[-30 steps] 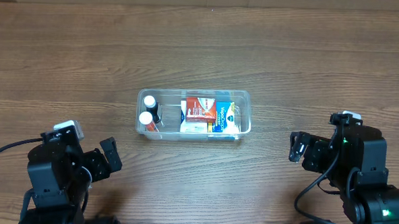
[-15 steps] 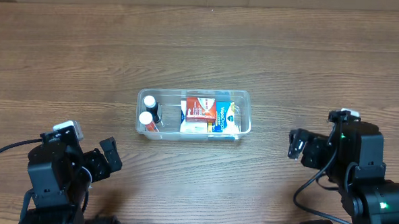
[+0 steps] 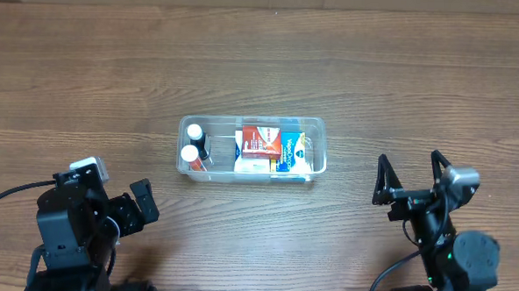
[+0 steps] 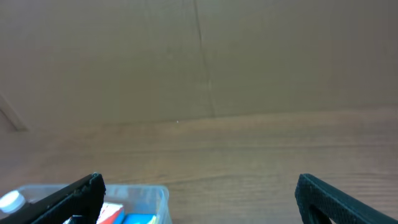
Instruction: Pack container
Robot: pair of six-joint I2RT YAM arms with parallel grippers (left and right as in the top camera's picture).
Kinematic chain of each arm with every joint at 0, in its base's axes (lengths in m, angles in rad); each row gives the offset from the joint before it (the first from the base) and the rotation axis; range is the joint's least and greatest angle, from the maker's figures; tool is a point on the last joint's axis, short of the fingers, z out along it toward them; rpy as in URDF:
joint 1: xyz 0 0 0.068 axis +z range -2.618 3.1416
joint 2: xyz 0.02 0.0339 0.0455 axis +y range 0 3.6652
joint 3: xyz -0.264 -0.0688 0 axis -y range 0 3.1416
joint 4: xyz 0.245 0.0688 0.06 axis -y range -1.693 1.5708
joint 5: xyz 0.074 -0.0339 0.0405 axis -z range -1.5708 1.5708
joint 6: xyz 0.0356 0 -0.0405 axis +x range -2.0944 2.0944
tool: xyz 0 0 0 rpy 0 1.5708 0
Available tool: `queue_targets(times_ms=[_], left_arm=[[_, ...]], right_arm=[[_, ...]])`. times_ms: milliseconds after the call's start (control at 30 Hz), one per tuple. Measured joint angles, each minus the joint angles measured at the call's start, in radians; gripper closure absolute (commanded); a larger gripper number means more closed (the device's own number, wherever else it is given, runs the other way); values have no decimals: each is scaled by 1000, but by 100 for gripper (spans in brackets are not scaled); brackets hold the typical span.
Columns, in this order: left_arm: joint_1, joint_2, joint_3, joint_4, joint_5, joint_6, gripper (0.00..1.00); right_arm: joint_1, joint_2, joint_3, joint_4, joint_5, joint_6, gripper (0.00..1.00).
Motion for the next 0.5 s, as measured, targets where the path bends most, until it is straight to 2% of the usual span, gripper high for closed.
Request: queue_targets(times_ms=[267,400,500], left_arm=[[0,0,0,0,0,0,0],[0,0,0,0,0,0,0],[0,0,0,0,0,0,0]], right_arm=[[0,-234,-299,289,34,-50,0],[0,-242,-336,252,34,-116,0],[0,-243,-352,134,22,-139,0]])
